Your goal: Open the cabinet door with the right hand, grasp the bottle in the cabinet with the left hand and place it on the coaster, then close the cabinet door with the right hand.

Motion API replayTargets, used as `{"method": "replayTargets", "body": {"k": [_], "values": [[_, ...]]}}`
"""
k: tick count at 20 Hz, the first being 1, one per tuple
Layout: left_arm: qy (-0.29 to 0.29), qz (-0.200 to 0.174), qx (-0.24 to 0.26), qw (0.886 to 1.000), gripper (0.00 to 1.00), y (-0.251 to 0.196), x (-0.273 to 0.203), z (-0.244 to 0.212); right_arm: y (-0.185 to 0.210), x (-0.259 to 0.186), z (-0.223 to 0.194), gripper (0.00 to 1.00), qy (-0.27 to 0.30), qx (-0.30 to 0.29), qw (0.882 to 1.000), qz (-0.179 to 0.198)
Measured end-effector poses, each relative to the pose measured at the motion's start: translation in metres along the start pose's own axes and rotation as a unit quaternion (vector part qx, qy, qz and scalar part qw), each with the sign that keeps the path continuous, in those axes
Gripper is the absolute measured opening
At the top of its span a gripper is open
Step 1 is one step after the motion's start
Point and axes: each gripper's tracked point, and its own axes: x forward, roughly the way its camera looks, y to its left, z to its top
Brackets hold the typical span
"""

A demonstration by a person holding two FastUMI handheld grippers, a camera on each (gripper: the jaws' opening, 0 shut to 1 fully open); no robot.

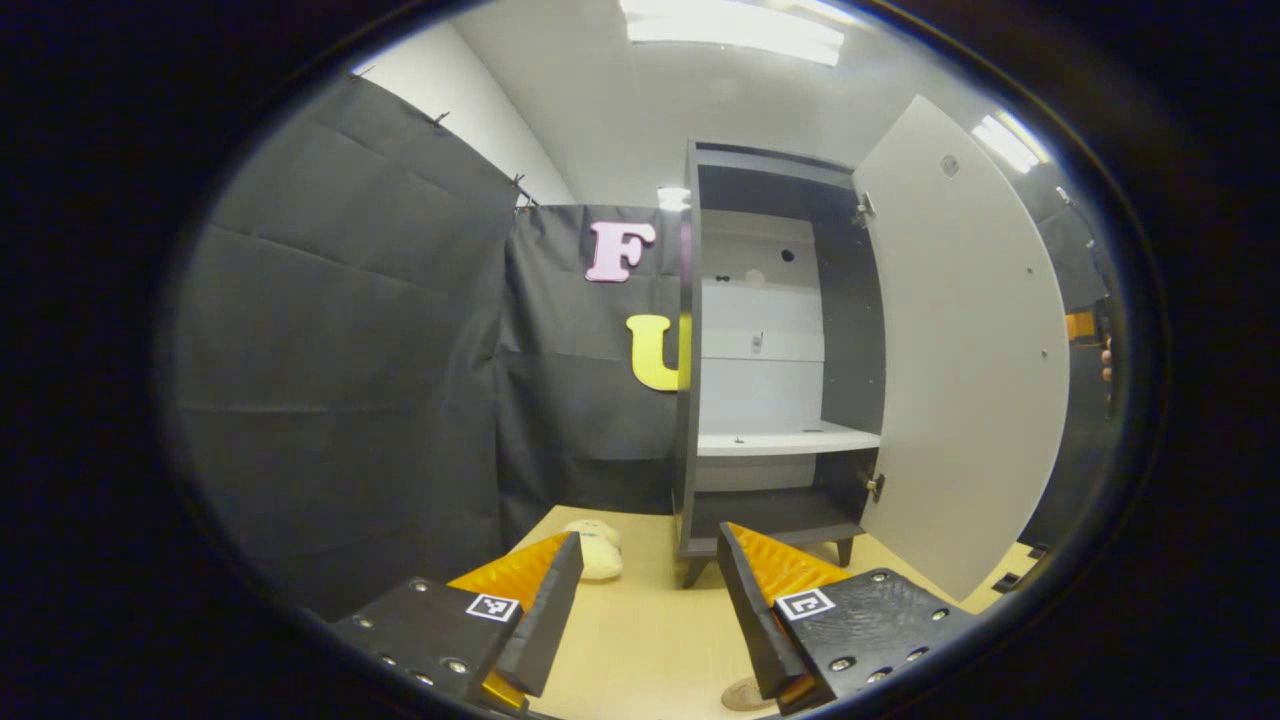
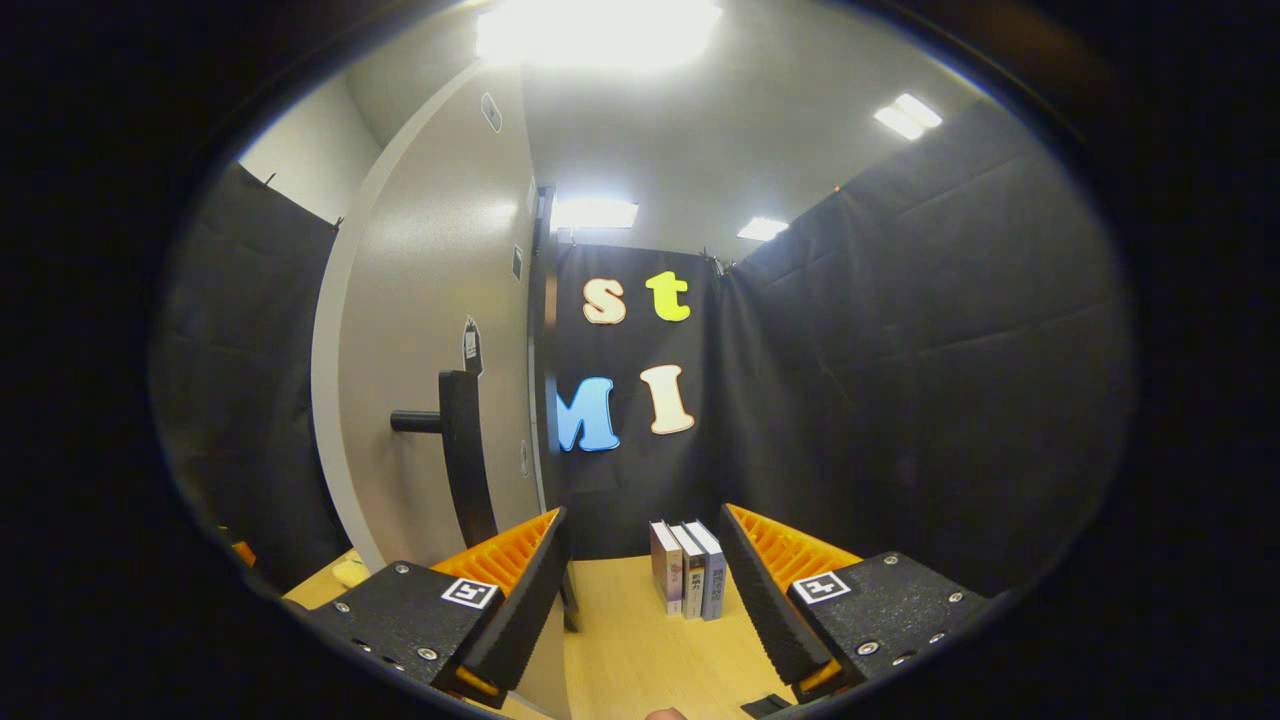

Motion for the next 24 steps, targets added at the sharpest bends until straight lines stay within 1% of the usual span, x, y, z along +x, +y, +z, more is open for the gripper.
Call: {"method": "replayTargets", "body": {"k": [1, 2, 4, 5, 6, 7, 10, 20, 24], "values": [[-0.001, -0.003, 0.001, 1.0, 0.72, 0.003, 0.002, 0.0, 0.008, 0.004, -0.006, 0.91, 0.0, 0.003, 1.0, 0.003], [-0.002, -0.007, 0.001, 1.0, 0.77, 0.006, 0.004, 0.0, 0.015, 0.004, -0.006, 0.91, -0.001, 0.005, 1.0, 0.005], [-0.003, -0.011, 0.0, 1.0, 0.77, 0.012, 0.007, 0.0, 0.029, 0.002, -0.007, 0.91, -0.002, 0.009, 1.0, 0.01], [-0.003, -0.012, -0.001, 1.0, 0.72, 0.015, 0.009, -0.001, 0.034, 0.0, -0.007, 0.91, -0.003, 0.012, 1.0, 0.011], [-0.003, -0.012, -0.002, 1.0, 0.72, 0.02, 0.01, -0.001, 0.04, 0.0, -0.007, 0.91, -0.002, 0.017, 1.0, 0.013], [-0.002, -0.012, -0.001, 1.0, 0.77, 0.025, 0.011, -0.003, 0.044, -0.01, -0.002, 0.91, -0.002, 0.021, 1.0, 0.015], [-0.001, -0.008, -0.003, 1.0, 0.77, 0.04, 0.014, -0.005, 0.063, -0.011, -0.002, 0.91, -0.001, 0.029, 0.999, 0.024], [0.0, 0.012, -0.011, 1.0, 0.77, 0.083, 0.01, -0.012, 0.131, -0.006, -0.003, 0.91, 0.0, 0.027, 0.998, 0.062], [0.001, 0.026, -0.009, 1.0, 0.77, 0.107, 0.002, -0.013, 0.144, 0.004, -0.008, 0.92, 0.0, 0.023, 0.997, 0.067]]}}
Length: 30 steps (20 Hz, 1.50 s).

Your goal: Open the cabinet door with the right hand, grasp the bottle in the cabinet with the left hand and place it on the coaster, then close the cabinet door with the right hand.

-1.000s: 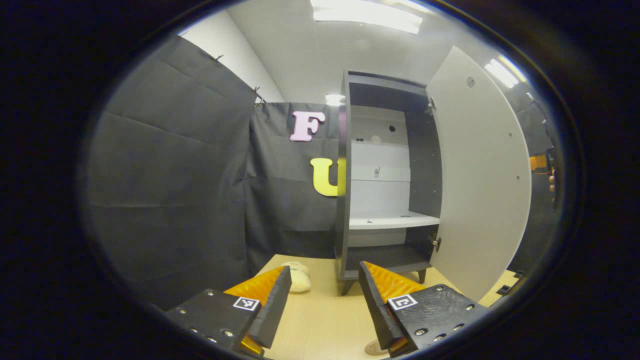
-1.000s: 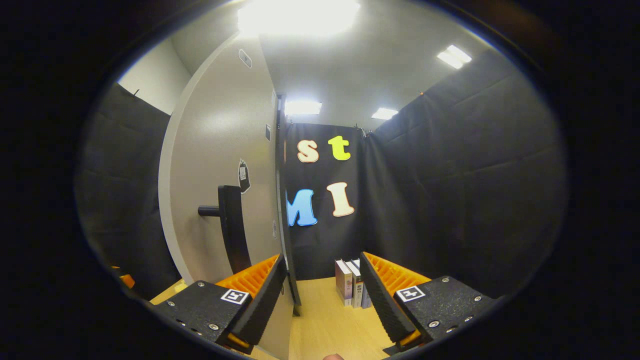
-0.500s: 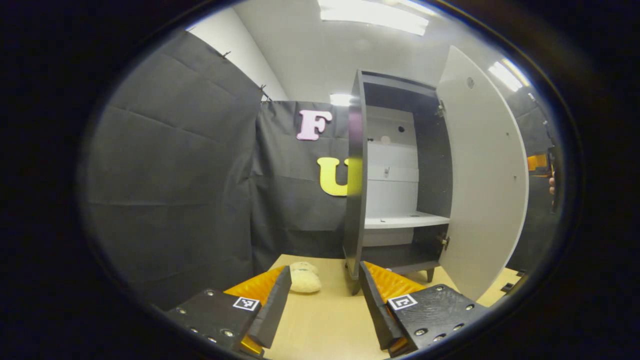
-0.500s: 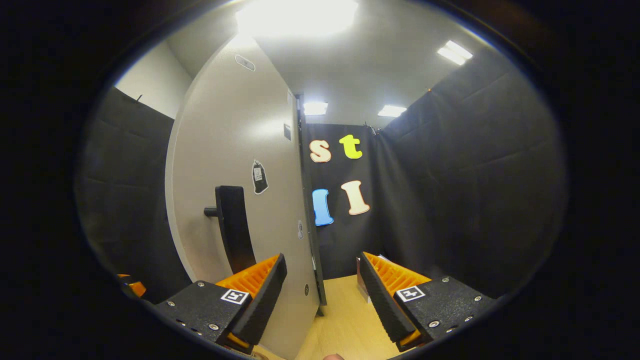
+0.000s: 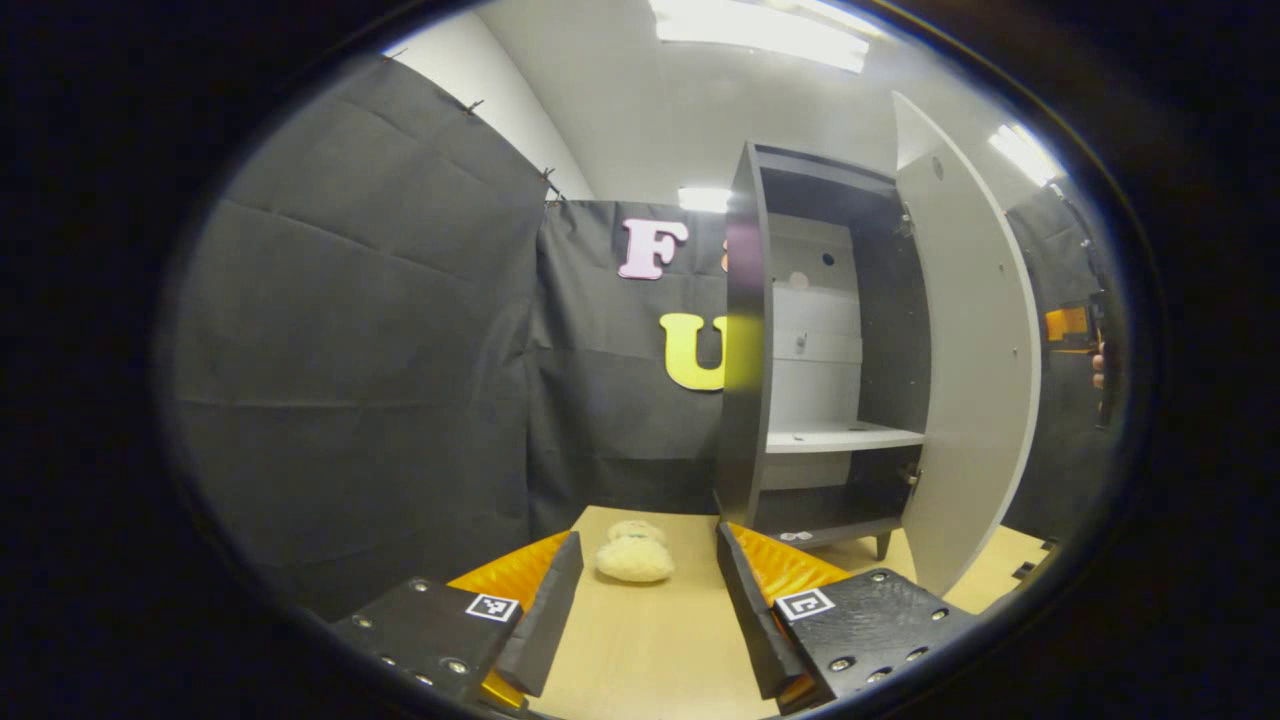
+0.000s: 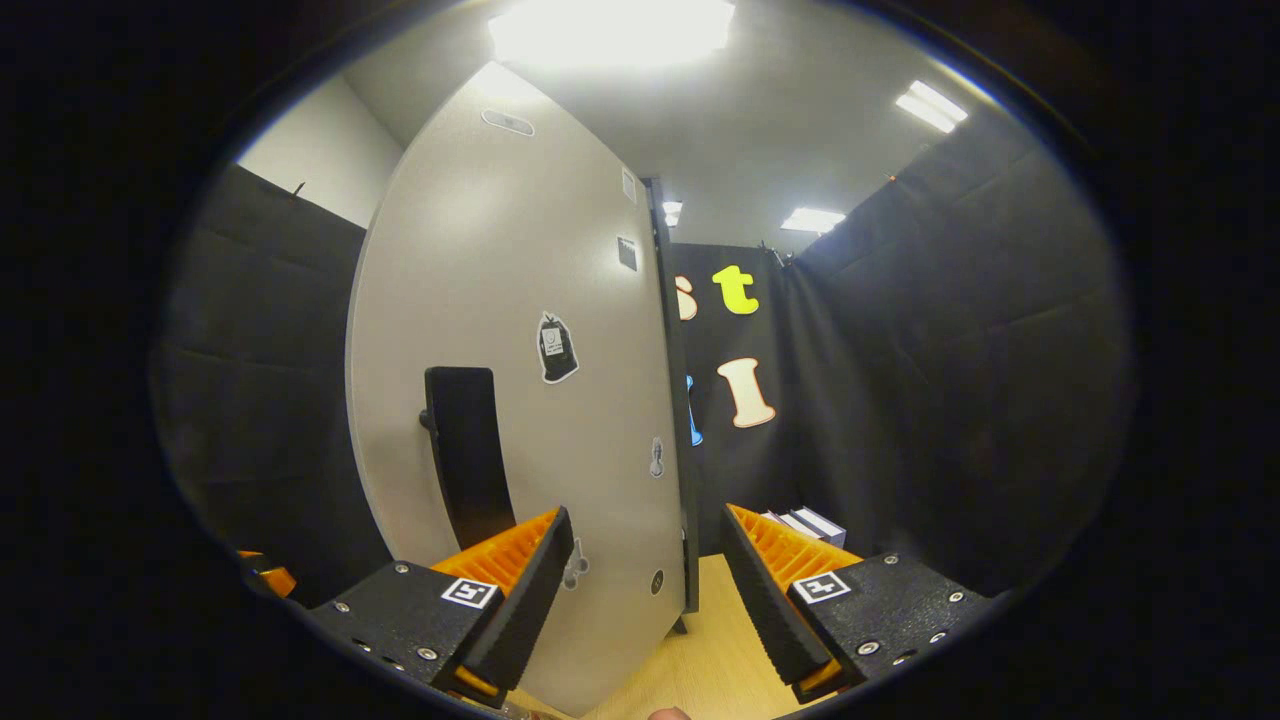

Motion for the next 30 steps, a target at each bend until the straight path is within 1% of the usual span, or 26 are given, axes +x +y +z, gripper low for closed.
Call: {"method": "replayTargets", "body": {"k": [9, 14, 15, 16, 17, 18, 23, 25, 30], "values": [[0.005, 0.033, 0.003, 0.999, 0.77, 0.036, -0.016, -0.004, 0.047, 0.027, -0.007, 0.92, 0.001, 0.005, 1.0, 0.03], [0.007, 0.047, 0.005, 0.999, 0.77, 0.048, -0.023, -0.004, 0.073, 0.049, -0.015, 0.93, 0.005, 0.009, 0.998, 0.056], [0.007, 0.049, 0.005, 0.999, 0.82, 0.051, -0.024, -0.004, 0.076, 0.049, -0.017, 0.93, 0.006, 0.007, 0.998, 0.059], [0.007, 0.051, 0.005, 0.999, 0.78, 0.052, -0.025, -0.003, 0.079, 0.051, -0.019, 0.93, 0.008, 0.006, 0.998, 0.061], [0.007, 0.052, 0.005, 0.999, 0.82, 0.052, -0.025, -0.004, 0.084, 0.052, -0.022, 0.93, 0.009, 0.003, 0.998, 0.064], [0.007, 0.053, 0.006, 0.999, 0.77, 0.053, -0.026, -0.004, 0.086, 0.053, -0.025, 0.93, 0.012, 0.001, 0.998, 0.066], [0.009, 0.049, 0.003, 0.999, 0.78, 0.053, -0.024, -0.005, 0.085, 0.052, -0.04, 0.93, 0.023, -0.007, 0.998, 0.065], [0.009, 0.044, 0.003, 0.999, 0.72, 0.05, -0.024, -0.005, 0.084, 0.05, -0.043, 0.93, 0.026, -0.006, 0.998, 0.063], [0.008, 0.027, 0.0, 1.0, 0.72, 0.04, -0.018, 0.0, 0.078, 0.043, -0.048, 0.93, 0.027, -0.013, 0.998, 0.055]]}}
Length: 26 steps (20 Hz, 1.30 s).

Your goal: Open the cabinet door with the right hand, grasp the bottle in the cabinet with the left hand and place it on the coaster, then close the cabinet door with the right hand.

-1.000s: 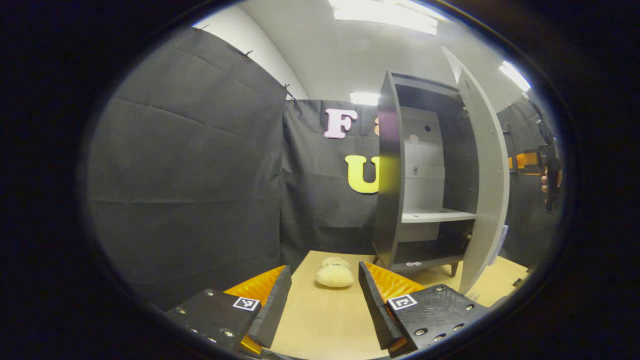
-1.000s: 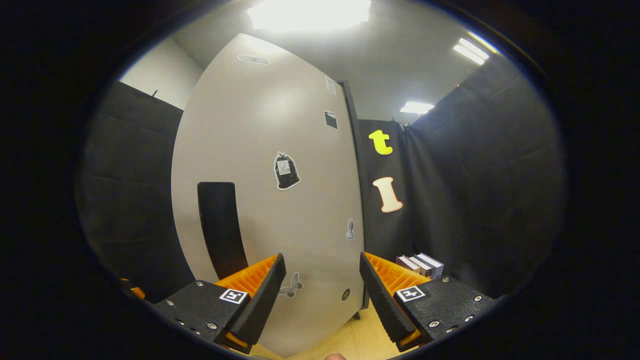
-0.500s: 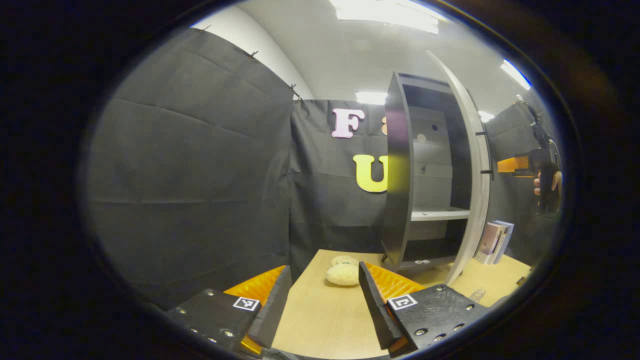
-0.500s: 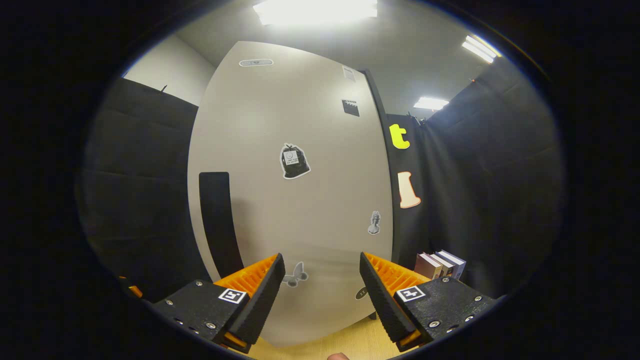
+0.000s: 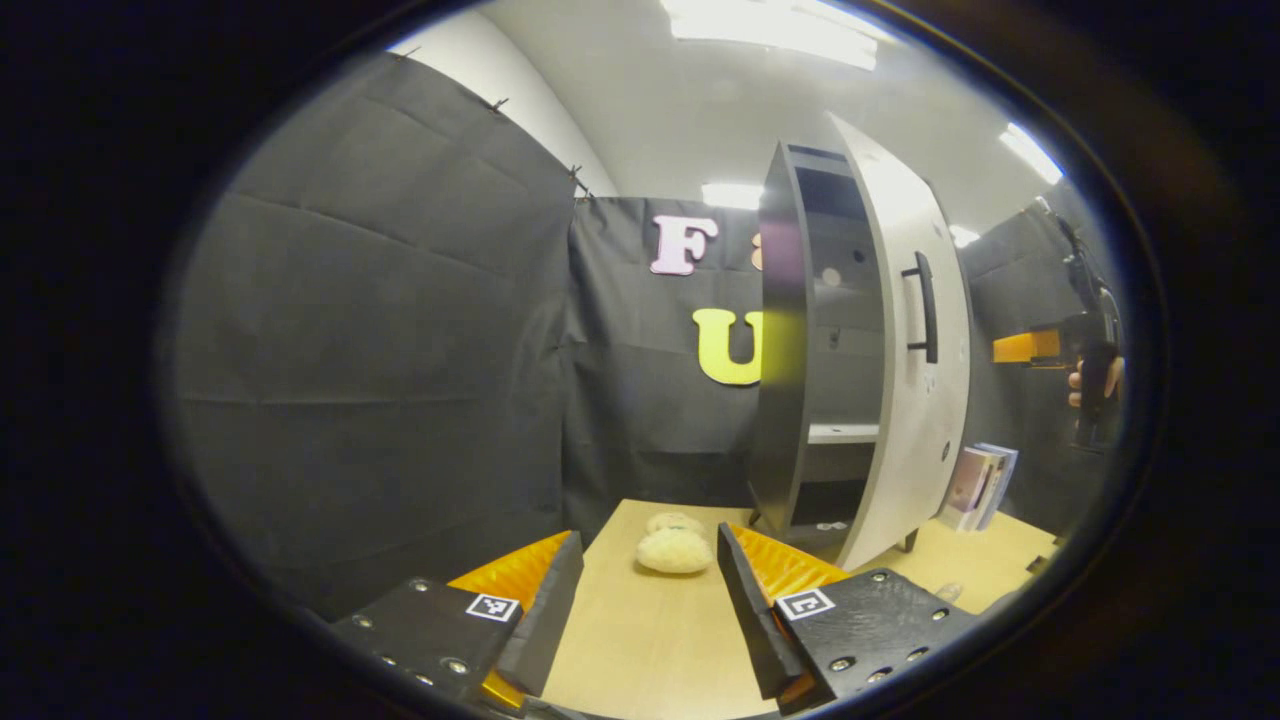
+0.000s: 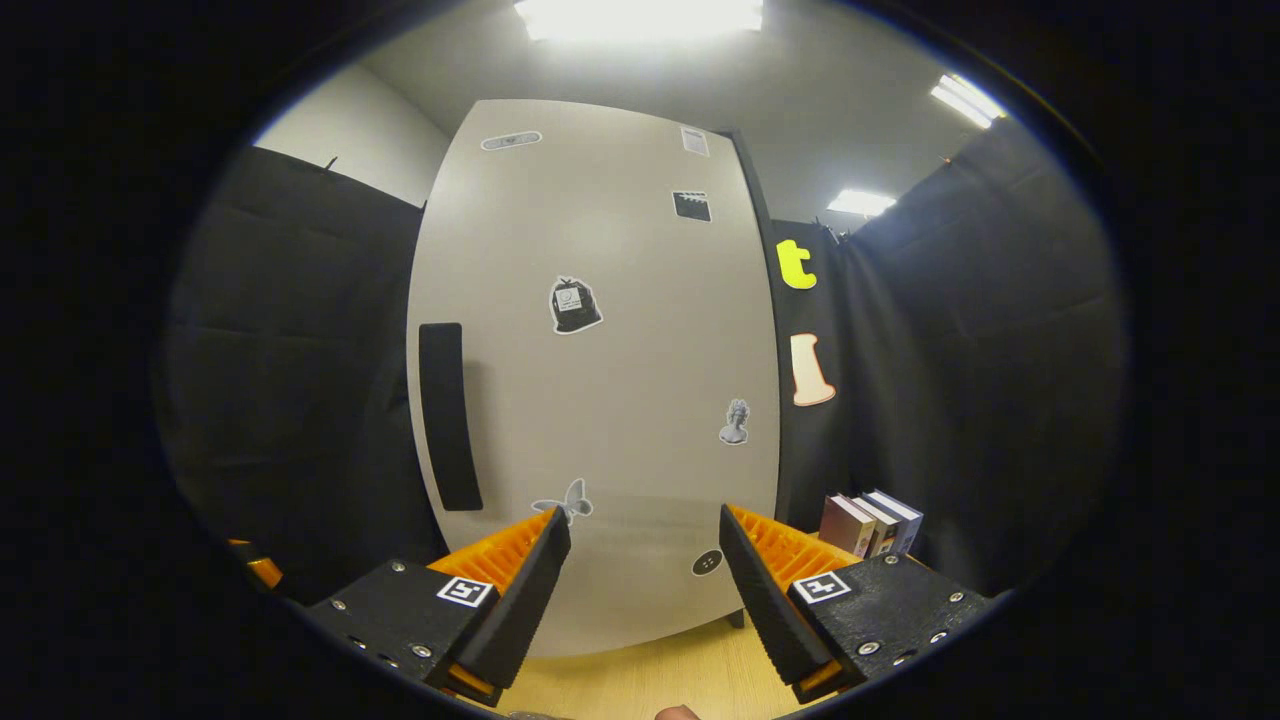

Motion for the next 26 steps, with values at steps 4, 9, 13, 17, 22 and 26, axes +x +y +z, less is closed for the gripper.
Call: {"method": "replayTargets", "body": {"k": [4, 9, 13, 17, 22, 26], "values": [[0.001, -0.019, 0.001, 1.0, 0.72, -0.02, 0.013, 0.001, -0.005, -0.014, -0.001, 0.93, -0.004, 0.011, 1.0, -0.001], [-0.008, -0.03, -0.001, 1.0, 0.72, -0.051, 0.015, 0.015, -0.031, -0.034, 0.003, 0.93, -0.017, -0.005, 1.0, -0.003], [-0.013, -0.042, 0.006, 0.999, 0.72, -0.1, 0.015, 0.028, -0.062, -0.047, 0.002, 0.93, -0.019, -0.008, 1.0, 0.003], [-0.023, -0.057, 0.011, 0.998, 0.72, -0.148, 0.011, 0.042, -0.089, -0.059, -0.005, 0.93, -0.015, -0.004, 1.0, 0.01], [-0.028, -0.072, 0.019, 0.997, 0.72, -0.201, 0.009, 0.054, -0.124, -0.071, -0.009, 0.93, -0.014, -0.001, 1.0, 0.013], [-0.032, -0.084, 0.029, 0.996, 0.77, -0.239, 0.007, 0.064, -0.156, -0.081, -0.012, 0.93, -0.017, -0.002, 1.0, 0.006]]}}
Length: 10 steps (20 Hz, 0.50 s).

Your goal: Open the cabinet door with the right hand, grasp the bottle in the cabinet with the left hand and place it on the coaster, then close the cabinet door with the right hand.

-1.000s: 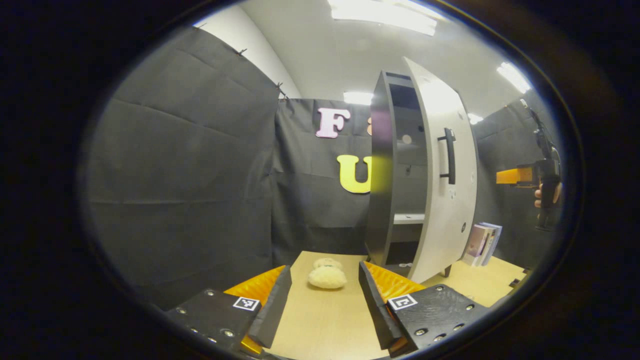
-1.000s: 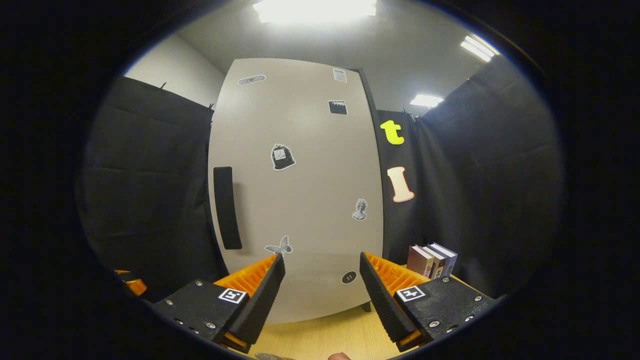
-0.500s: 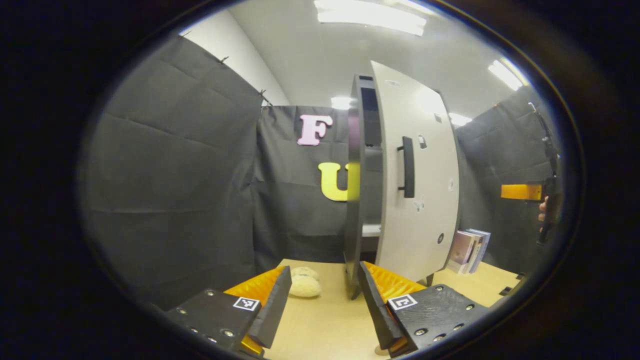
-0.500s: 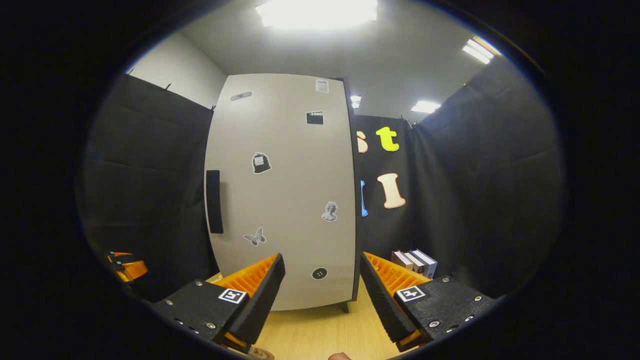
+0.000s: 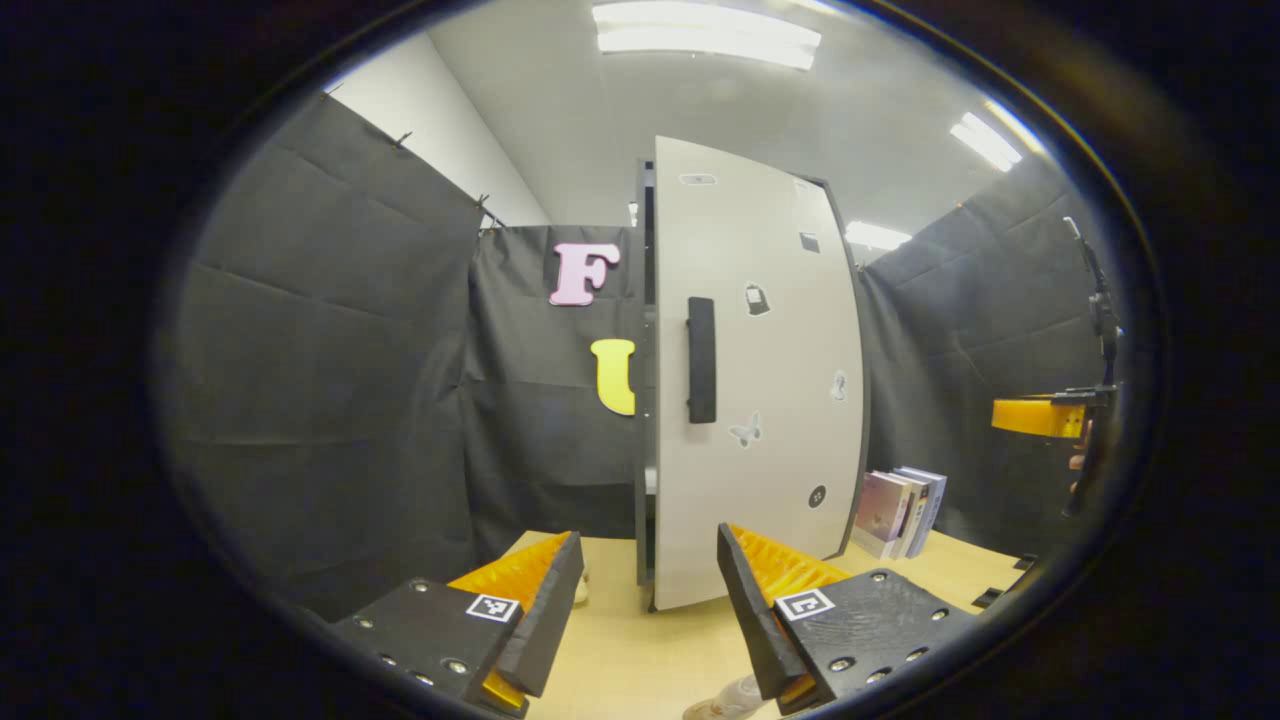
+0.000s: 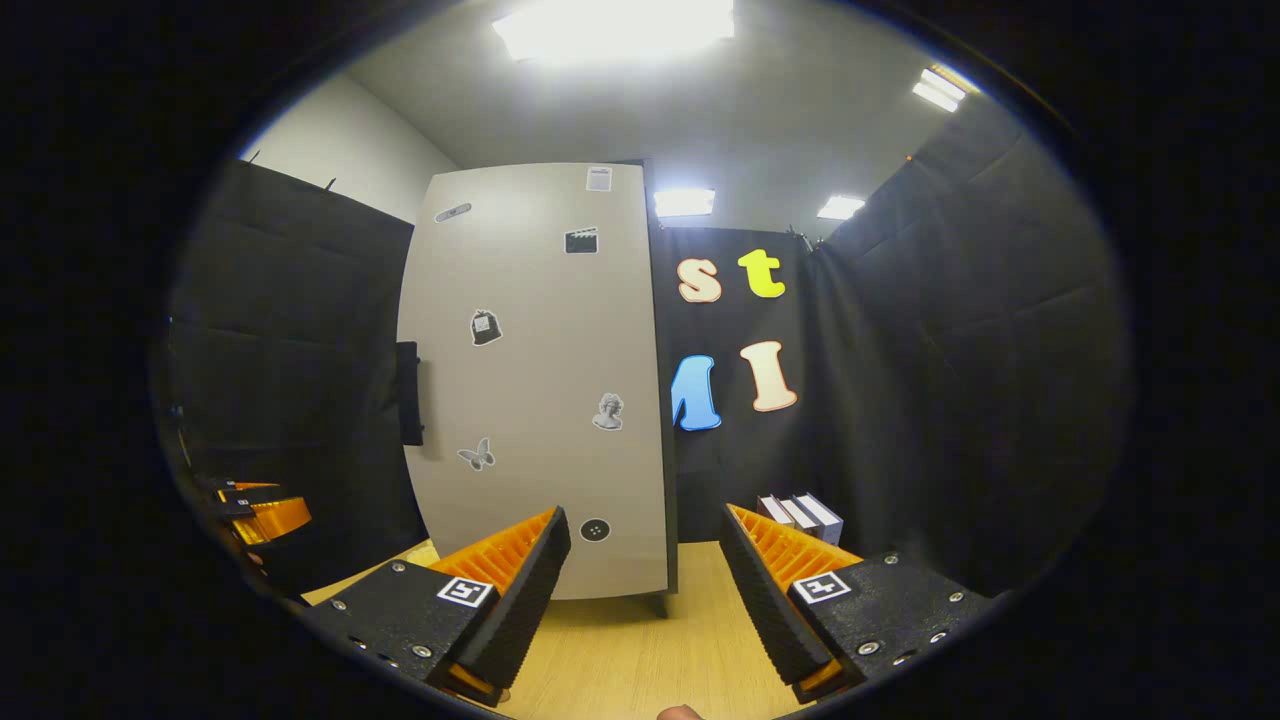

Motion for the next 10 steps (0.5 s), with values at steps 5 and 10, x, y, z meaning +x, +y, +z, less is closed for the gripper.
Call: {"method": "replayTargets", "body": {"k": [5, 10], "values": [[-0.007, -0.007, 0.001, 1.0, 0.8, -0.036, 0.002, 0.008, -0.034, -0.013, -0.007, 0.93, -0.003, -0.012, 1.0, -0.014], [-0.007, -0.001, -0.002, 1.0, 0.83, -0.046, -0.001, 0.01, -0.047, -0.017, -0.01, 0.93, -0.008, -0.009, 1.0, -0.016]]}}
